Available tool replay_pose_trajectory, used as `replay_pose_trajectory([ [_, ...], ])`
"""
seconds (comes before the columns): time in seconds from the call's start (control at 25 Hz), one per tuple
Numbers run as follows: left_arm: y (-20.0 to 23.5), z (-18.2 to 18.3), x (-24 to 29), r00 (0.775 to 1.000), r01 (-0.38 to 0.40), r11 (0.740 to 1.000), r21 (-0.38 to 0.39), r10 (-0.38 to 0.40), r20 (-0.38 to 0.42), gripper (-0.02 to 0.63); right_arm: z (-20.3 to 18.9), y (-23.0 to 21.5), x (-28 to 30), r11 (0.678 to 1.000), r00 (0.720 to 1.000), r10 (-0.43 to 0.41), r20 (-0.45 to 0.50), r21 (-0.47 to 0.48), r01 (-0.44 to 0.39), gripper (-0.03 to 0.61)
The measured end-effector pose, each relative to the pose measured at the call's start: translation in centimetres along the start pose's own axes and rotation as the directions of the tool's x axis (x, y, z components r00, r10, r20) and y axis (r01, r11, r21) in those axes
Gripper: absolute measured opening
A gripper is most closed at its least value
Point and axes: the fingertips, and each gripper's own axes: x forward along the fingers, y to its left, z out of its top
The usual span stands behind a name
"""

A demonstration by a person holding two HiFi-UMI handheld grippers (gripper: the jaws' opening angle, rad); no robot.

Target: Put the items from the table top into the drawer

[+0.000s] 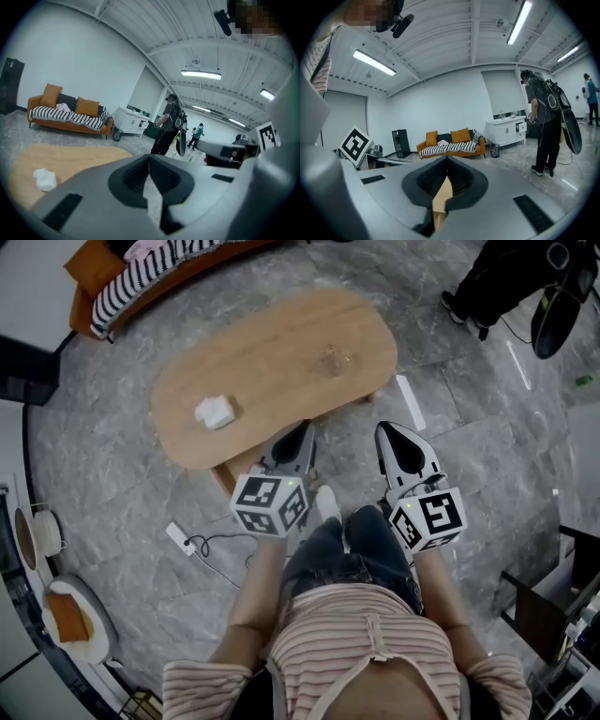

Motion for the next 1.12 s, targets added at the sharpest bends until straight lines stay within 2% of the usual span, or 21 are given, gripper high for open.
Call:
replay_pose_trajectory([
  [0.24, 2.2, -0.8, 3.8, 0.998, -0.027, 1.000, -0.014, 0.027, -0.061, 0.014, -1.4, -1.5, 2.2, 1.000, 0.998, 0.000, -0.063, 0.005, 0.000, 0.008],
  [0.64, 6.4, -1.5, 12.5, 0.980, -0.086, 0.996, -0.029, 0.079, -0.180, 0.015, -1.7, -7.7, 9.5, 1.000, 0.993, 0.013, -0.121, 0.021, -0.011, 0.008],
  [0.8, 8.6, -2.1, 16.0, 0.968, -0.133, 0.991, -0.035, 0.122, -0.219, 0.024, -2.7, -10.2, 12.2, 0.999, 0.986, 0.043, -0.164, 0.038, -0.037, 0.008],
  [1.12, 12.2, -4.2, 21.9, 0.934, -0.229, 0.968, -0.099, 0.190, -0.301, 0.047, -4.8, -14.1, 17.3, 0.993, 0.964, 0.106, -0.245, 0.074, -0.091, 0.009],
])
